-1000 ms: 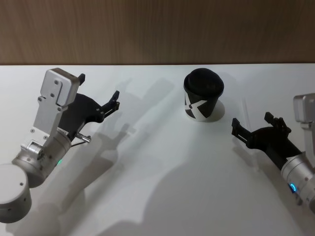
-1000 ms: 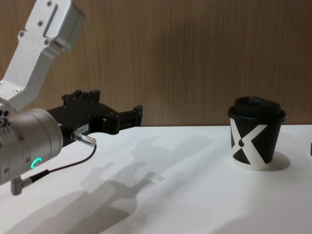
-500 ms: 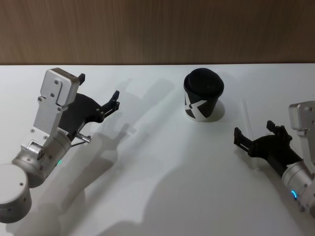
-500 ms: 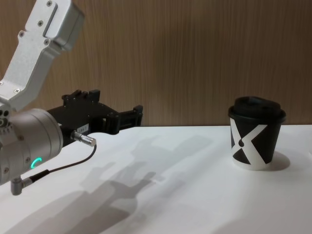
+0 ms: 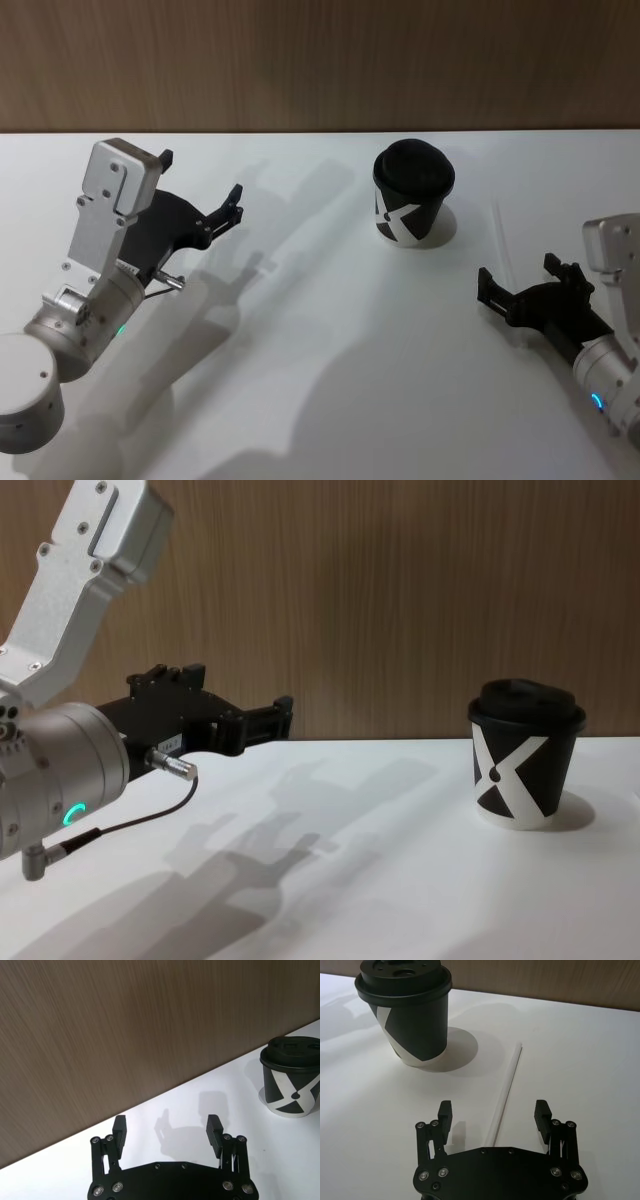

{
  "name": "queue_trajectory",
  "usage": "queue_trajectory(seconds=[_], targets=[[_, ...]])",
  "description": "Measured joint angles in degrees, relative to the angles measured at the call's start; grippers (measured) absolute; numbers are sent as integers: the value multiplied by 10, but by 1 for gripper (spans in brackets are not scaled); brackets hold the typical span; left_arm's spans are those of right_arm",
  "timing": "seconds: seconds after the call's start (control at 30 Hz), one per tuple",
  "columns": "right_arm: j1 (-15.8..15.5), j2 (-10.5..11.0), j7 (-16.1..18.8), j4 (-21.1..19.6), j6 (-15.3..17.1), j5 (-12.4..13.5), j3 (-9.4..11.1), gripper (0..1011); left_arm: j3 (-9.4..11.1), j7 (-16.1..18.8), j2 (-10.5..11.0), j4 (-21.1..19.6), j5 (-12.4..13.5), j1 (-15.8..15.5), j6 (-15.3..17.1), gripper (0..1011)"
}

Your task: Pick up the straw with one hand, pass it to the other hand, and insert it into the cup.

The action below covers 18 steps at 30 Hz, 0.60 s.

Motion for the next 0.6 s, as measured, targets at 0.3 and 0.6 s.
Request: queue_trajectory(seconds=[0.3, 0.6], targets=[[1, -4, 3, 8, -2, -3, 3, 1001, 0, 0, 0, 0, 0, 0, 0, 1003], [3, -5, 9, 17, -4, -8, 4, 1001, 0, 0, 0, 0, 0, 0, 0, 1004]])
